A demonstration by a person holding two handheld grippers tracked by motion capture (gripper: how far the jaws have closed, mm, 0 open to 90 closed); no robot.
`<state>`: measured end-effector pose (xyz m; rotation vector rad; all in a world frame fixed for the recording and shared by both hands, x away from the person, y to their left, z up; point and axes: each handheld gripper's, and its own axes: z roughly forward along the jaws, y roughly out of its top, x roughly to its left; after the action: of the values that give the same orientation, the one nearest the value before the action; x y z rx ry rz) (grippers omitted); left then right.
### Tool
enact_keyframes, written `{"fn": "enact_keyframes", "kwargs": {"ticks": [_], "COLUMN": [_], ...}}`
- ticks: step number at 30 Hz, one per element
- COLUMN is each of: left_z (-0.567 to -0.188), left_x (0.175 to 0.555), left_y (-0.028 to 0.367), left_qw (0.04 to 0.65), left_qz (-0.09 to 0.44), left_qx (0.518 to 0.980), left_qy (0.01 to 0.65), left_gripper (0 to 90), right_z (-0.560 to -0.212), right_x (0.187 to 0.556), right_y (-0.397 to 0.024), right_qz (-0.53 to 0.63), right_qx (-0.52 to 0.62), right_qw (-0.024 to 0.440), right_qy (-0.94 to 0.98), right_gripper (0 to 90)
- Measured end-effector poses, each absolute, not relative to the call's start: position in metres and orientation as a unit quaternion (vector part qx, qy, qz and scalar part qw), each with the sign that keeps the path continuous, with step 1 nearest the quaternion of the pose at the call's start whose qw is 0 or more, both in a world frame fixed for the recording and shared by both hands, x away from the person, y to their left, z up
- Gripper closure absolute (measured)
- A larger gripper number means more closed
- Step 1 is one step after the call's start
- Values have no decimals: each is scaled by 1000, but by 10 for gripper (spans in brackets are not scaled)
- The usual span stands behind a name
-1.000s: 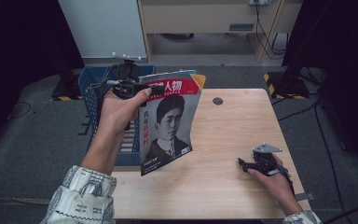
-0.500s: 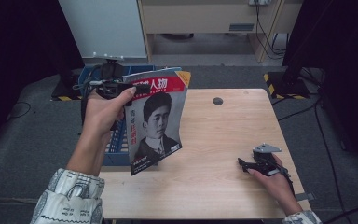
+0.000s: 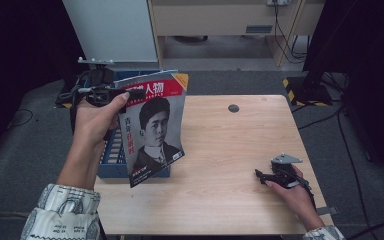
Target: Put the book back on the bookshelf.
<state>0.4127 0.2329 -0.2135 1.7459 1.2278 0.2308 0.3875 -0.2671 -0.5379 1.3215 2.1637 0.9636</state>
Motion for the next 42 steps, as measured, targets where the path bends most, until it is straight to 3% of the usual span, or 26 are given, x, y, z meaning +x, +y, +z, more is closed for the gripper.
{"fn": "enact_keyframes", "kwargs": {"ticks": [42], "left_z": [-195], "left_x": [402], "left_y": [304], "left_qw": [481], "left_qz": [142], "left_qx": [671], "left_qy": [546], "left_gripper": [864], "right_z": [-538], "right_x": [387], "right_y": [-267], "right_qz": [346], "right_qx": [476], "right_qw": [213], "right_qy": [780], "right_gripper": [235]}}
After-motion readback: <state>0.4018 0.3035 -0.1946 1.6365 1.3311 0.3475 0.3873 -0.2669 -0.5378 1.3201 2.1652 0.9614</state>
